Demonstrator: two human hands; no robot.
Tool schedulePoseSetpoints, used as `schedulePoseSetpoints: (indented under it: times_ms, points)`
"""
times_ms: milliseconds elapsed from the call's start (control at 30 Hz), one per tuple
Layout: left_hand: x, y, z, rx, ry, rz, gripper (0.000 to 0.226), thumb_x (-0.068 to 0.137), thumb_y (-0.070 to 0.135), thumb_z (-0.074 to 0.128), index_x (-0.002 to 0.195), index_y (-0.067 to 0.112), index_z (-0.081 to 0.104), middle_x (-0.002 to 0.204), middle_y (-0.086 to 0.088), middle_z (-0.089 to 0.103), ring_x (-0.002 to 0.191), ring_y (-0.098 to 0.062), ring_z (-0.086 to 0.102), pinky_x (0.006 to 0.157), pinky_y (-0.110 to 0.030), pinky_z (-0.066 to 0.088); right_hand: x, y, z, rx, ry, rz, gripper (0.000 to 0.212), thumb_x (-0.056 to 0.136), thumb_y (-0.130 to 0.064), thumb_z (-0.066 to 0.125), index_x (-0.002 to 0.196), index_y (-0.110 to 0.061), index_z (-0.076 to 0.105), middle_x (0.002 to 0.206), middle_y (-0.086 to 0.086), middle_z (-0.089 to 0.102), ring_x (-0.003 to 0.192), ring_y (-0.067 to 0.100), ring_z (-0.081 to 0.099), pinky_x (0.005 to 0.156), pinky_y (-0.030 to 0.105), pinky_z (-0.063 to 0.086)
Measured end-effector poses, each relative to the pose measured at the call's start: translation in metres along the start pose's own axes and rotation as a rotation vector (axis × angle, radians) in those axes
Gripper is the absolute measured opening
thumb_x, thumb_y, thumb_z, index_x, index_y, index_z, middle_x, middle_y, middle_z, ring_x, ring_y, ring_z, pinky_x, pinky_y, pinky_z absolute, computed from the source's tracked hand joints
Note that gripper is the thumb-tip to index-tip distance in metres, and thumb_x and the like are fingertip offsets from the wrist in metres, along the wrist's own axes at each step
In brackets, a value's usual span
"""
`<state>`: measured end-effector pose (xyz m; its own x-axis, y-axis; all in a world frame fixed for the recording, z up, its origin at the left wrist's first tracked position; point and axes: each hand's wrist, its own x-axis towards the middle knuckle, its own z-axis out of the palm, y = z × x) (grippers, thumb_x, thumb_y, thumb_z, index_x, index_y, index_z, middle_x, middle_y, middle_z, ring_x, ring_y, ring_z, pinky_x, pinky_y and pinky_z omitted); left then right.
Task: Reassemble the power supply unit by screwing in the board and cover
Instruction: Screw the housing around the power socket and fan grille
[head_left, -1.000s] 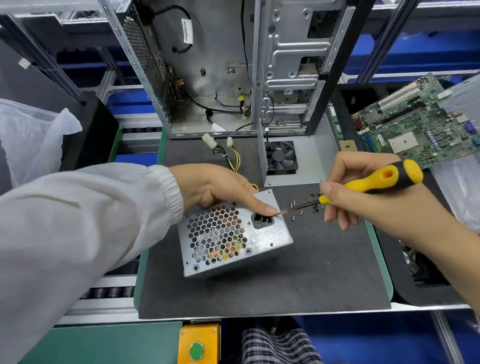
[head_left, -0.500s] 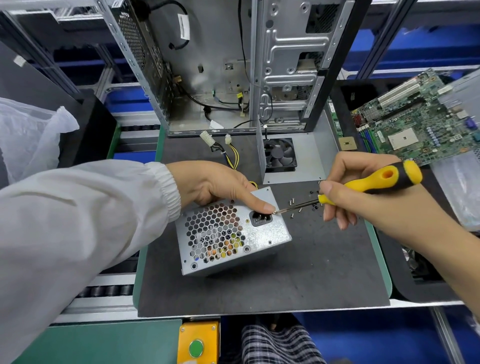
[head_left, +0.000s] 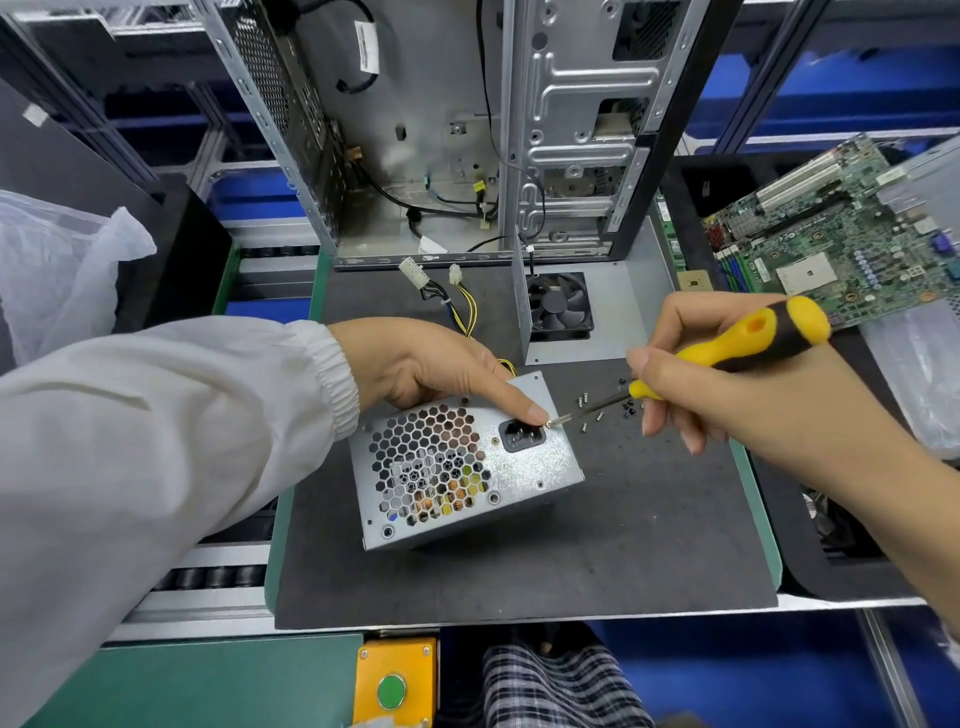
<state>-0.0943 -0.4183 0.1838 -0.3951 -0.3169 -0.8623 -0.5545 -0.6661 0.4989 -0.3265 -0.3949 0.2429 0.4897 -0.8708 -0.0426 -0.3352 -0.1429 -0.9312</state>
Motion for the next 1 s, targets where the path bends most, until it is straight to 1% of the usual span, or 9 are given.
schedulePoseSetpoints:
  times_ms: [167,300,400,500,600,700,833,933,1000]
  points:
    - [-0.001,0.000,0.002,-0.008,0.032,0.027,0.017,0.067,0.029,0.078,0.076,0.015,0.078,0.081,-0.008,0.075,0.065,-0.017,0.070,0.070,-0.032,0.058,0.011,-0.019,0.016,-0.231,0.048,-0.103,0.017,0.078,-0.022,0.072,0.067,-0.015,0.060,0.063,-0.001,0.055,0.057,0.008,0.048,0.055,0.016,0.034]
    - [-0.001,-0.002,0.005,0.057,0.087,0.079,0.071,0.059,0.034,0.081,0.123,0.006,0.066,0.123,-0.017,0.066,0.115,-0.032,0.062,0.105,-0.047,0.046,0.018,-0.032,0.026,-0.149,-0.055,-0.175,0.026,0.070,-0.025,0.082,0.079,-0.014,0.059,0.067,-0.001,0.062,0.056,0.007,0.053,0.054,0.017,0.039]
    - [0.000,-0.002,0.005,0.126,0.130,0.130,0.093,0.049,0.042,0.086,0.131,0.008,0.059,0.135,-0.011,0.060,0.131,-0.027,0.051,0.114,-0.044,0.037,0.024,-0.039,0.027,-0.120,-0.160,-0.133,0.027,0.066,-0.032,0.082,0.071,-0.010,0.066,0.062,0.001,0.065,0.055,0.013,0.056,0.051,0.023,0.041]
    - [0.001,-0.004,0.003,0.122,0.116,0.122,0.070,0.057,0.036,0.087,0.119,0.012,0.068,0.125,-0.009,0.066,0.125,-0.028,0.056,0.111,-0.042,0.040,0.028,-0.046,0.013,-0.092,-0.405,-0.019,0.023,0.075,-0.035,0.076,0.078,-0.014,0.067,0.068,0.001,0.068,0.053,0.008,0.060,0.050,0.016,0.045]
    - [-0.001,-0.002,0.004,0.054,0.075,0.116,0.019,0.062,0.033,0.080,0.076,0.019,0.077,0.088,-0.005,0.073,0.086,-0.021,0.068,0.086,-0.035,0.052,0.031,-0.052,-0.006,0.014,-0.537,0.094,0.014,0.087,-0.020,0.062,0.098,-0.016,0.055,0.088,0.012,0.070,0.066,0.028,0.071,0.053,0.031,0.056]
    - [-0.003,0.000,0.004,0.051,0.066,0.094,0.024,0.062,0.034,0.079,0.079,0.016,0.077,0.087,-0.007,0.074,0.075,-0.018,0.068,0.076,-0.031,0.054,0.031,-0.056,-0.012,-0.062,-0.606,0.076,0.008,0.093,-0.013,0.057,0.094,-0.018,0.051,0.092,0.013,0.069,0.071,0.027,0.071,0.051,0.035,0.055]
    - [-0.004,0.000,0.003,0.033,0.053,0.054,0.029,0.064,0.033,0.079,0.086,0.013,0.076,0.092,-0.010,0.073,0.078,-0.022,0.067,0.084,-0.037,0.053,0.032,-0.063,-0.007,-0.521,-0.364,-0.209,0.014,0.080,-0.034,0.067,0.074,-0.023,0.060,0.073,-0.005,0.056,0.070,0.009,0.054,0.066,0.025,0.043]
    - [-0.004,0.000,0.002,0.014,0.063,0.044,0.034,0.066,0.034,0.078,0.092,0.012,0.075,0.098,-0.012,0.072,0.085,-0.025,0.066,0.091,-0.040,0.051,0.031,-0.076,-0.005,-0.672,-0.261,-0.296,0.027,0.070,-0.049,0.069,0.075,-0.024,0.059,0.059,-0.009,0.055,0.054,0.006,0.054,0.052,0.014,0.038]
    - [-0.004,-0.001,0.001,0.004,0.052,0.036,0.038,0.068,0.036,0.075,0.098,0.012,0.073,0.105,-0.013,0.070,0.095,-0.028,0.063,0.099,-0.043,0.047,0.030,-0.087,-0.003,-0.955,-0.229,-0.382,0.040,0.066,-0.064,0.057,0.071,-0.025,0.051,0.050,-0.010,0.044,0.047,0.005,0.043,0.045,0.026,0.032]
